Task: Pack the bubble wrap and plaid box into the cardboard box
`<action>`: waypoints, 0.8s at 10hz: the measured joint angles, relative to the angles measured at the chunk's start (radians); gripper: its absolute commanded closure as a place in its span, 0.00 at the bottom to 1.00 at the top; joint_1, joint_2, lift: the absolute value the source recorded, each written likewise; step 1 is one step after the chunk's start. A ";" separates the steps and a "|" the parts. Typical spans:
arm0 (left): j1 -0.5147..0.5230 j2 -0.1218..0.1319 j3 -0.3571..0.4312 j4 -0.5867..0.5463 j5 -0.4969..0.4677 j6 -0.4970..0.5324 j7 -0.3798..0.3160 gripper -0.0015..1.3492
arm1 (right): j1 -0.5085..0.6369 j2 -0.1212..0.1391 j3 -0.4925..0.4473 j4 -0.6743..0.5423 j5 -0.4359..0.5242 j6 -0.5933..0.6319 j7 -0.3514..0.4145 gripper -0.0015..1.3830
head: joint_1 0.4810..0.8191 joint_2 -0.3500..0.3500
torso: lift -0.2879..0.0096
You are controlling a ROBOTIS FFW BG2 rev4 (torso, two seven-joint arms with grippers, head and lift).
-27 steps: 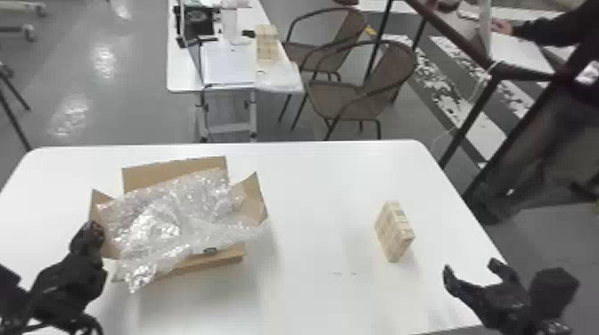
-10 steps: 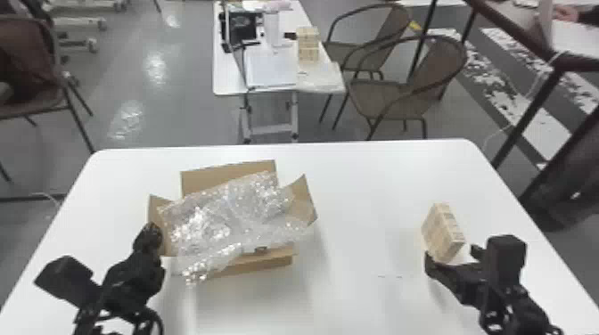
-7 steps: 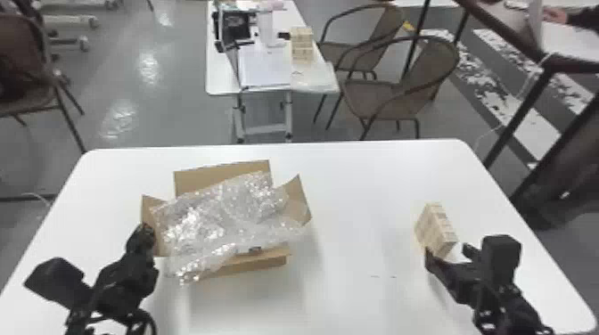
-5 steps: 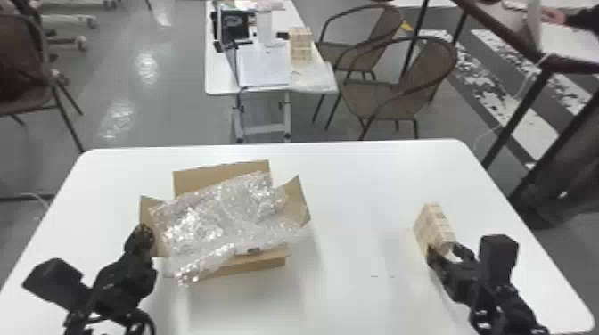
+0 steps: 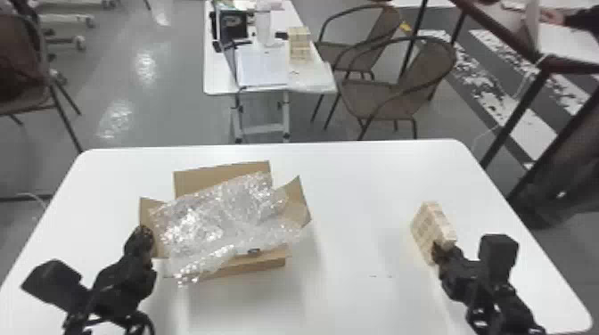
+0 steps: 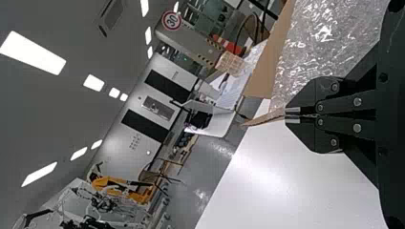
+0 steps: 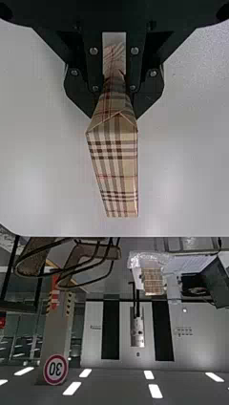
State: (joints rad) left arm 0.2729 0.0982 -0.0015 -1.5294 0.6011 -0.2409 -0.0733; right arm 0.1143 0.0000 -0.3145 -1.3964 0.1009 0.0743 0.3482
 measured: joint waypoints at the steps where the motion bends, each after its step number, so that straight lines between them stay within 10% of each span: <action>1: 0.000 0.000 0.000 0.000 0.000 -0.001 0.000 0.89 | 0.008 0.000 0.002 -0.019 -0.018 -0.007 0.000 0.78 | 0.63 0.42 | 0.82; 8: -0.008 0.000 -0.007 0.009 0.003 -0.002 -0.003 0.89 | 0.037 0.000 0.240 -0.338 -0.205 -0.004 -0.002 0.78 | 0.63 0.61 | 0.82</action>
State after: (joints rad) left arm 0.2650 0.0981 -0.0083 -1.5199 0.6043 -0.2424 -0.0767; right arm 0.1513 0.0000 -0.0748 -1.7344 -0.1044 0.0701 0.3457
